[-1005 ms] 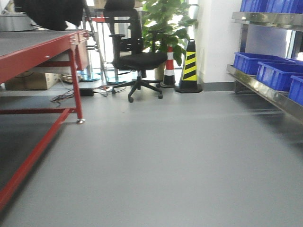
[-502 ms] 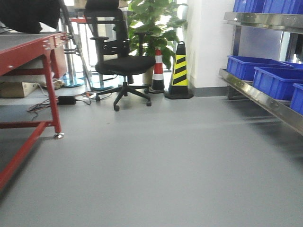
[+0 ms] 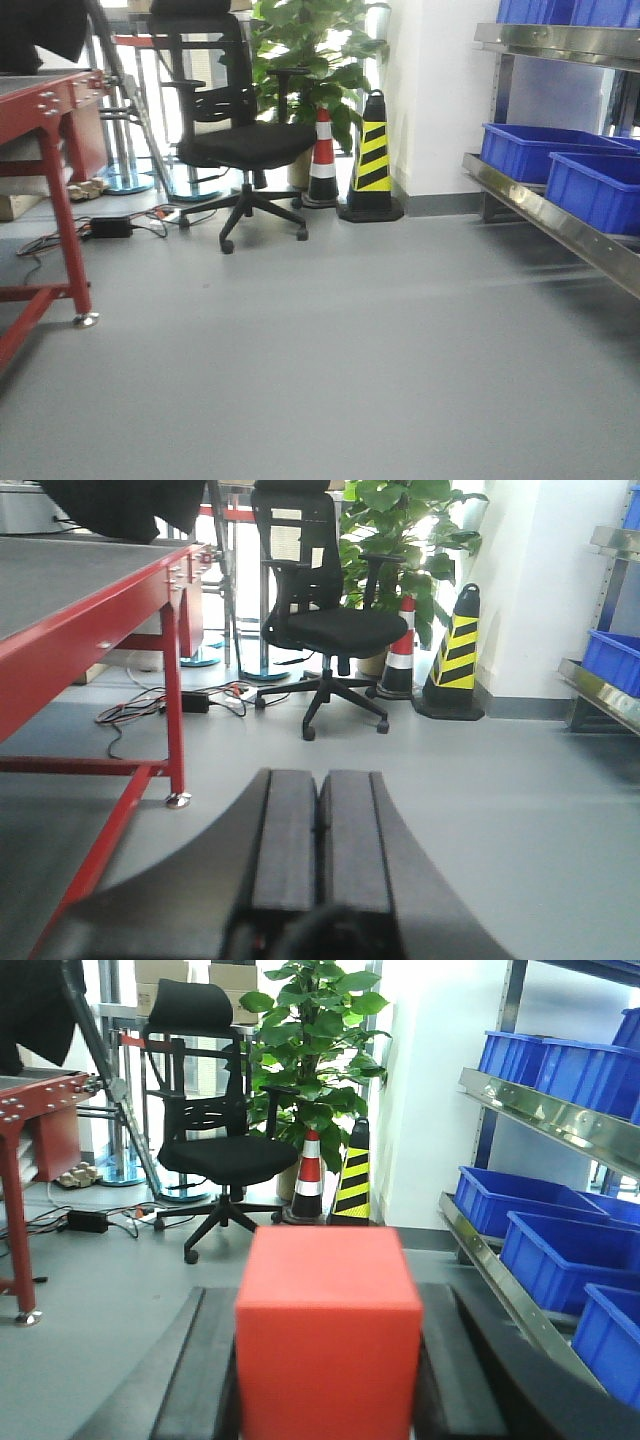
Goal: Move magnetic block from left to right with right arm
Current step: 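Drive the base across the floor toward the office chair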
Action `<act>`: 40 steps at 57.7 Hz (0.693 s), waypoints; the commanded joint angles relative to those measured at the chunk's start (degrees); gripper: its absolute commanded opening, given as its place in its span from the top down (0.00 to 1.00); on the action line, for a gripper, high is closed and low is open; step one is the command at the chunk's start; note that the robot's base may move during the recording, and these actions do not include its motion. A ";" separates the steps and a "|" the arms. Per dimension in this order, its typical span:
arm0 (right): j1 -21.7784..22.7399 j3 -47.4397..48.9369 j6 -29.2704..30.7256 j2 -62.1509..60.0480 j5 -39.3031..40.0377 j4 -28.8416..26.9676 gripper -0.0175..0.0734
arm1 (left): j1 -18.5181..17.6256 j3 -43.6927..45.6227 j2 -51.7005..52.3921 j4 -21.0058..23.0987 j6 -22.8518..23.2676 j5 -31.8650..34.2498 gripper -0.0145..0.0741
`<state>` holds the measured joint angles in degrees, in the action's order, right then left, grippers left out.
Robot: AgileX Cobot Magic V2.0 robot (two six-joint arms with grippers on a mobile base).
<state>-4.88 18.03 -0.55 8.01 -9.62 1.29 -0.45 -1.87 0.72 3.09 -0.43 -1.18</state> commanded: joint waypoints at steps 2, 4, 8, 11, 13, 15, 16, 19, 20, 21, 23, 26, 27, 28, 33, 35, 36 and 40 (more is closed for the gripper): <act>0.24 1.74 0.55 0.54 4.80 0.62 0.54 | 0.11 -0.46 0.66 0.15 0.43 4.78 0.98; 0.24 1.74 0.55 0.54 4.80 0.62 0.54 | 0.11 -0.46 0.66 0.15 0.43 4.78 0.98; 0.24 1.74 0.55 0.54 4.80 0.62 0.54 | 0.11 -0.46 0.66 0.15 0.43 4.78 0.98; 0.24 1.74 0.55 0.54 4.80 0.62 0.54 | 0.11 -0.46 0.66 0.15 0.43 4.78 0.98; 0.24 1.74 0.55 0.54 4.80 0.62 0.54 | 0.11 -0.46 0.66 0.15 0.43 4.78 0.98; 0.24 1.74 0.55 0.54 4.80 0.62 0.54 | 0.11 -0.46 0.66 0.15 0.43 4.78 0.98; 0.24 1.74 0.55 0.54 4.80 0.62 0.54 | 0.11 -0.46 0.66 0.15 0.43 4.78 0.98; 0.24 1.74 0.55 0.54 4.80 0.62 0.54 | 0.11 -0.46 0.66 0.15 0.43 4.78 0.98; 0.24 1.74 0.55 0.54 4.80 0.62 0.54 | 0.11 -0.46 0.66 0.15 0.43 4.78 0.98; 0.24 1.74 0.55 0.54 4.80 0.62 0.54 | 0.11 -0.46 0.66 0.15 0.43 4.78 0.98; 0.24 1.74 0.55 0.54 4.80 0.62 0.54 | 0.11 -0.46 0.66 0.15 0.43 4.78 0.98; 0.24 1.74 0.55 0.54 4.80 0.62 0.54 | 0.11 -0.46 0.66 0.15 0.43 4.78 0.98; 0.24 1.74 0.55 0.54 4.80 0.62 0.54 | 0.11 -0.46 0.66 0.15 0.43 4.78 0.98; 0.24 1.74 0.55 0.54 4.80 0.62 0.54 | 0.11 -0.46 0.66 0.15 0.43 4.78 0.98; 0.24 1.74 0.55 0.54 4.78 0.62 0.54 | 0.11 -0.46 0.66 0.15 0.43 4.78 0.98; 0.24 1.74 0.55 0.54 4.78 0.62 0.54 | 0.11 -0.46 0.66 0.15 0.43 4.78 0.98; 0.24 1.74 0.55 0.54 4.78 0.62 0.54 | 0.11 -0.46 0.66 0.15 0.43 4.78 0.98; 0.24 1.74 0.55 0.54 4.78 0.62 0.54 | 0.11 -0.46 0.66 0.15 0.43 4.78 0.98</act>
<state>-4.88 18.03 -0.55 8.01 -9.74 1.29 -0.45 -1.87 0.72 3.09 -0.43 -1.18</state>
